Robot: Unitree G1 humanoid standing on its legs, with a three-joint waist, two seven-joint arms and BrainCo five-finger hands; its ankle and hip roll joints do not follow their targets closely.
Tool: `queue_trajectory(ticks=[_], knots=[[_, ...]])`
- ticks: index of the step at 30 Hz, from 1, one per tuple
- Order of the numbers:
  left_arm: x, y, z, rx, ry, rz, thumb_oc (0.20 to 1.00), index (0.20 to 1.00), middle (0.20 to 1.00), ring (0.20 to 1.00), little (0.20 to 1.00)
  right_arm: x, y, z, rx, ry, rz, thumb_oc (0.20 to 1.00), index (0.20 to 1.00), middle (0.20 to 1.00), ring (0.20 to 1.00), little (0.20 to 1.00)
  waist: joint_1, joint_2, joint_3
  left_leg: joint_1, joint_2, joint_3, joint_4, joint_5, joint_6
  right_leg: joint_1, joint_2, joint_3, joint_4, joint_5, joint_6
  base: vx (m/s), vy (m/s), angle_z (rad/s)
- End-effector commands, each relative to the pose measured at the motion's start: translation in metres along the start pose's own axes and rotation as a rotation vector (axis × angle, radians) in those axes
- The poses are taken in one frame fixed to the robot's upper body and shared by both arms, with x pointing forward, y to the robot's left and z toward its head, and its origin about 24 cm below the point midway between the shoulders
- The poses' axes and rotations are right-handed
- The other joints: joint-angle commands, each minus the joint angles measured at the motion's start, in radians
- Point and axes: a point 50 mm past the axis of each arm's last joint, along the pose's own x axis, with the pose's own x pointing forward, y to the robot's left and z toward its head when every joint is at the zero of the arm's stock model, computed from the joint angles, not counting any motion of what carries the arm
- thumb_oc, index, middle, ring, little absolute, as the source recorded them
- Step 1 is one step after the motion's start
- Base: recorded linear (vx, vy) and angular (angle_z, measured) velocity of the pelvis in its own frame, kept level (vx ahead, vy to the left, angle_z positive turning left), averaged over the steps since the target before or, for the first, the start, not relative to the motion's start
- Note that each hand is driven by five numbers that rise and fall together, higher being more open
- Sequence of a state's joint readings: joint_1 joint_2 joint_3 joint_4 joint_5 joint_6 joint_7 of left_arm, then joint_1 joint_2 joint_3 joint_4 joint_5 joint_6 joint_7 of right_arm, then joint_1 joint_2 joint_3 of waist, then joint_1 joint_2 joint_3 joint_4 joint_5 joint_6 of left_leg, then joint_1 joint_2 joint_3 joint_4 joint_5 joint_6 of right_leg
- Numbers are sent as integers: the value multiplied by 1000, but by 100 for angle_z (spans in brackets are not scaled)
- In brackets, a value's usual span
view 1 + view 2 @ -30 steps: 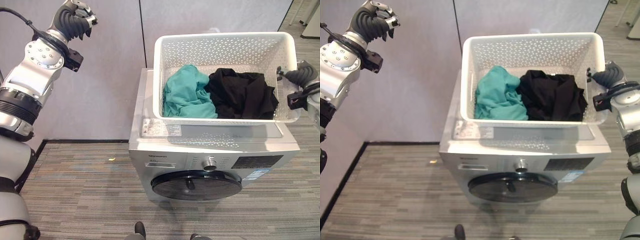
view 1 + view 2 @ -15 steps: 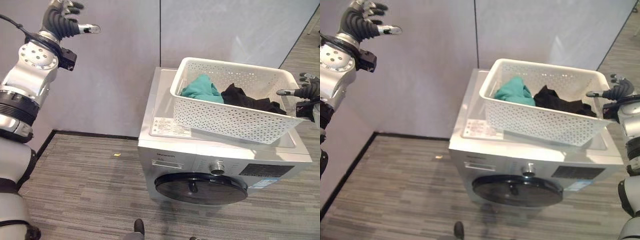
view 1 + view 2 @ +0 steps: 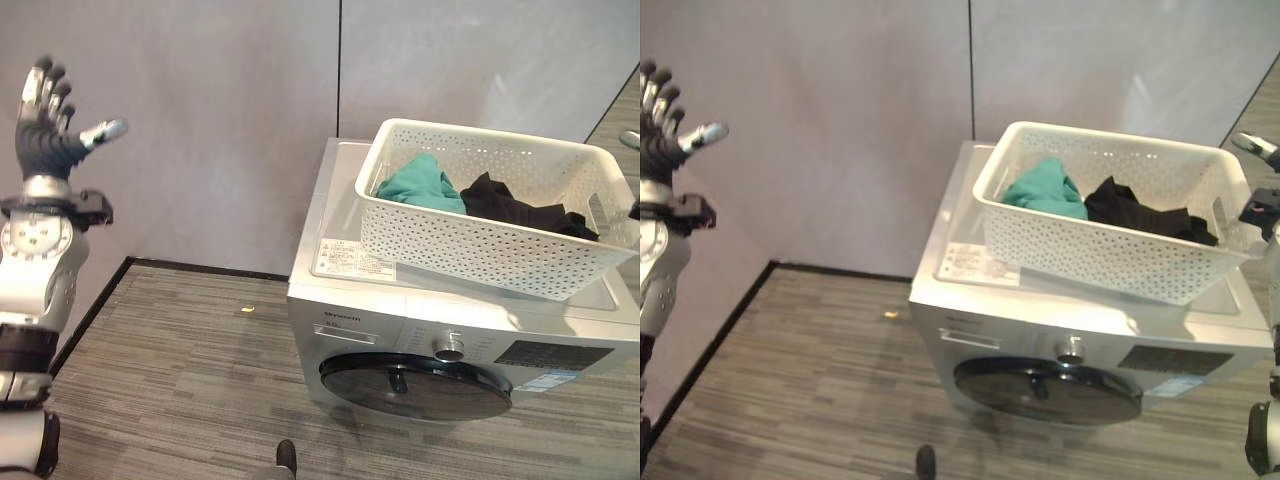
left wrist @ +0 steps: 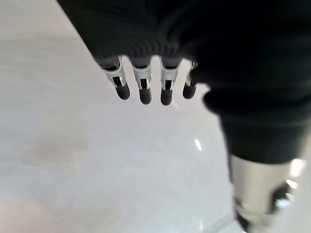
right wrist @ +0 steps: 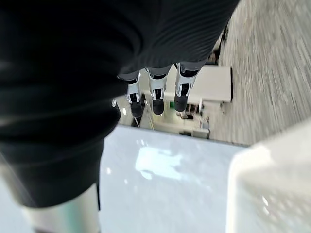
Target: Grab the laundry basket,head to the washer,open it,put in the laundry and shut it.
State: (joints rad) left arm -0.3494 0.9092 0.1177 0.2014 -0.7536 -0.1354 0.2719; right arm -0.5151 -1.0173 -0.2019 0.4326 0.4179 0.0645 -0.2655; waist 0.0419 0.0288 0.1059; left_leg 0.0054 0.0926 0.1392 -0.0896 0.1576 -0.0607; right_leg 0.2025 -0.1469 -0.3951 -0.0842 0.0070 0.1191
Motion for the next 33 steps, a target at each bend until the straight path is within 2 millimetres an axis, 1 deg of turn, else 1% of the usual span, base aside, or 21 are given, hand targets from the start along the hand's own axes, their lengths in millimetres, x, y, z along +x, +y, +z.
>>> queue_trajectory(ticks=[1, 5, 9, 10, 12, 13, 14, 15, 16, 17, 18, 19, 20, 21, 22, 23, 24, 25, 27, 32, 33], knots=[[23, 3, 59, -109, -254, 87, 1000, 1000, 1000, 1000, 1000, 7, -12, 45, 31, -205, -77, 1000, 1000, 1000, 1000, 1000, 33, 1, -32, 52, 33, -32, 31, -170, -25, -30, -46, -19, 146, -172, 11, 6, -35, 10], [-11, 37, 48, -31, -266, 221, 1000, 1000, 1000, 1000, 1000, -17, -35, 23, 31, -190, -180, 1000, 1000, 1000, 1000, 1000, 27, -3, -34, 60, 39, -36, 28, -176, -27, -20, -39, -9, 133, -178, 6, 9, -24, 9], [-73, 96, 28, 281, -185, 461, 1000, 1000, 1000, 1000, 1000, -68, -57, -31, 63, -64, -245, 1000, 1000, 1000, 1000, 1000, 28, -4, -33, 68, 43, -39, 21, -179, -24, -14, -30, 3, 109, -174, 2, 13, -33, -3], [-117, 128, -2, 388, -1, 582, 1000, 1000, 1000, 1000, 1000, -99, -62, -63, 100, 44, -284, 1000, 1000, 1000, 1000, 1000, 25, -2, -30, 70, 45, -36, 16, -180, -23, -13, -29, 6, 97, -169, 0, -19, -25, -11], [-163, 151, -29, 441, 191, 665, 1000, 1000, 1000, 1000, 1000, -129, -68, -90, 81, 164, -306, 1000, 1000, 1000, 1000, 1000, 23, -2, -29, 67, 45, -38, 16, -182, -21, -14, -28, 9, 85, -165, -3, -35, -16, -11], [-164, 151, -28, 445, 194, 663, 1000, 1000, 1000, 1000, 1000, -131, -68, -91, 78, 167, -303, 1000, 1000, 1000, 1000, 1000, 21, -2, -35, 62, 44, -38, 17, -177, -19, -16, -27, 8, 83, -159, -3, -51, -24, -5], [-211, 162, -60, 445, 410, 716, 1000, 1000, 1000, 1000, 1000, -157, -75, -114, 98, 268, -359, 1000, 1000, 1000, 1000, 1000, 21, -3, -24, 60, 45, -41, 19, -182, -20, -14, -26, 6, 78, -163, -7, -54, -15, 1], [-211, 162, -61, 446, 411, 713, 1000, 1000, 1000, 1000, 1000, -158, -76, -114, 97, 269, -359, 1000, 1000, 1000, 1000, 1000, 22, -2, -27, 56, 45, -42, 20, -178, -19, -16, -26, 4, 76, -158, -7, -56, -28, 1], [-231, 164, -77, 411, 507, 740, 1000, 1000, 1000, 1000, 1000, -170, -85, -127, 112, 333, -400, 1000, 1000, 1000, 1000, 1000, 20, -4, -24, 51, 45, -44, 21, -176, -18, -18, -25, 4, 76, -158, -9, -55, -13, 3], [-250, 164, -99, 350, 618, 761, 1000, 1000, 1000, 1000, 1000, -176, -87, -136, 130, 369, -433, 1000, 1000, 1000, 1000, 1000, 18, -4, -22, 46, 45, -46, 23, -175, -19, -21, -25, 3, 77, -158, -10, -74, -34, 3], [-276, 155, -128, 315, 793, 743, 1000, 1000, 1000, 1000, 1000, -196, -89, -156, 93, 475, -440, 1000, 1000, 1000, 1000, 1000, 12, -7, -13, 42, 46, -48, 24, -176, -21, -25, -23, 5, 80, -161, -12, -69, -21, 5], [-276, 155, -129, 314, 793, 740, 1000, 1000, 1000, 1000, 1000, -196, -90, -156, 92, 474, -442, 1000, 1000, 1000, 1000, 1000, 13, -6, -14, 38, 45, -48, 24, -172, -20, -27, -23, 4, 79, -157, -12, -71, -22, 9], [-287, 149, -143, 308, 873, 710, 1000, 1000, 1000, 1000, 1000, -205, -91, -164, 37, 531, -406, 1000, 1000, 1000, 1000, 1000, 8, -8, -9, 36, 45, -48, 23, -168, -21, -29, -22, 4, 78, -155, -11, -84, -25, 10], [-320, 133, -173, 245, 1074, 681, 1000, 1000, 1000, 1000, 1000, -223, -85, -182, -41, 655, -290, 1000, 1000, 1000, 1000, 1000, -6, -13, 2, 32, 48, -43, 23, -164, -25, -35, -20, 9, 78, -152, -10, -106, -45, 11], [-333, 124, -185, 250, 1166, 625, 1000, 1000, 1000, 1000, 1000, -235, -76, -192, -52, 721, -213, 1000, 1000, 1000, 1000, 1000, -14, -18, 9, 27, 50, -41, 22, -159, -26, -42, -19, 13, 77, -148, -10, -91, -33, 4], [-332, 124, -185, 249, 1164, 623, 1000, 1000, 1000, 1000, 1000, -235, -76, -192, -51, 720, -214, 1000, 1000, 1000, 1000, 1000, -14, -18, 9, 24, 49, -41, 22, -155, -25, -44, -19, 13, 75, -144, -10, -78, -34, -7], [-355, 106, -203, 248, 1342, 521, 1000, 1000, 1000, 1000, 1000, -245, -58, -204, -59, 790, -97, 1000, 1000, 1000, 1000, 1000, -23, -26, 18, 25, 52, -35, 18, -150, -27, -53, -18, 22, 78, -143, -10, -43, -19, -12], [-355, 106, -204, 247, 1341, 521, 1000, 1000, 1000, 1000, 1000, -245, -58, -205, -58, 789, -97, 1000, 1000, 1000, 1000, 1000, -22, -26, 18, 25, 52, -34, 17, -150, -27, -53, -18, 23, 78, -143, -10, -56, -31, -16], [-372, 85, -218, 267, 1496, 410, 1000, 1000, 1000, 1000, 1000, -251, -29, -215, -113, 836, 64, 1000, 1000, 1000, 1000, 1000, -33, -31, 27, 20, 55, -27, 16, -143, -25, -68, -17, 35, 84, -138, -11, -56, -11, -16], [-395, 51, -232, 488, 1704, 113, 1000, 1000, 1000, 1000, 1000, -297, 32, -244, -263, 1007, 423, 1000, 1000, 1000, 1000, 1000, -44, -33, 17, 23, 59, -16, 5, -136, -22, -73, -10, 57, 64, -123, -14, -21, -20, -18], [-393, 40, -235, 527, 1698, 28, 1000, 1000, 1000, 1000, 1000, -321, 47, -253, -260, 1098, 499, 1000, 1000, 1000, 1000, 1000, -41, -32, 13, 27, 64, -16, 2, -133, -27, -69, -4, 60, 54, -123, -16, -22, -37, -10]])
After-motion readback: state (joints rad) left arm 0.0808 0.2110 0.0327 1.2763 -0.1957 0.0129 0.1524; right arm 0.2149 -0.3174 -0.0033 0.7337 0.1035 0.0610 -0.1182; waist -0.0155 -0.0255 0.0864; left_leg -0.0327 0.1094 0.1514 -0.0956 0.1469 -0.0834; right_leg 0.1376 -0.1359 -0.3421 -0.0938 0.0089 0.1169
